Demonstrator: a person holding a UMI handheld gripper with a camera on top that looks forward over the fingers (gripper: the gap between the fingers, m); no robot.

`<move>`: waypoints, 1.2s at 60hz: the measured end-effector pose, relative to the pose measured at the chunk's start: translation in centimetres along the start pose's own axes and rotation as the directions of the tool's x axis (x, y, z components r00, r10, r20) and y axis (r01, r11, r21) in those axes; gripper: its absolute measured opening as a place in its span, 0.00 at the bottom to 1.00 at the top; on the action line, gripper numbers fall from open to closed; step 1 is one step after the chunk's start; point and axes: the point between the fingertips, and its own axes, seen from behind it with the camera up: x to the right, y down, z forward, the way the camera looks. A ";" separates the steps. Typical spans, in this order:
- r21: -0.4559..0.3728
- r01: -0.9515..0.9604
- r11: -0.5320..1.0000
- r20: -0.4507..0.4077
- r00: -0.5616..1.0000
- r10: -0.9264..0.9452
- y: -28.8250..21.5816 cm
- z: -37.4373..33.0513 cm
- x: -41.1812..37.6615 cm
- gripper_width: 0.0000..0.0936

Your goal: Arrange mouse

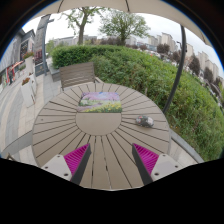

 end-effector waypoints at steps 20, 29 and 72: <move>0.025 -0.103 0.994 -0.121 0.987 0.106 1.5 4.2 13.5 0.91; 0.078 -0.075 0.994 -0.137 0.987 0.086 0.8 7.4 17.4 0.92; 0.095 -0.048 0.994 0.048 0.998 0.044 -5.1 25.2 21.4 0.91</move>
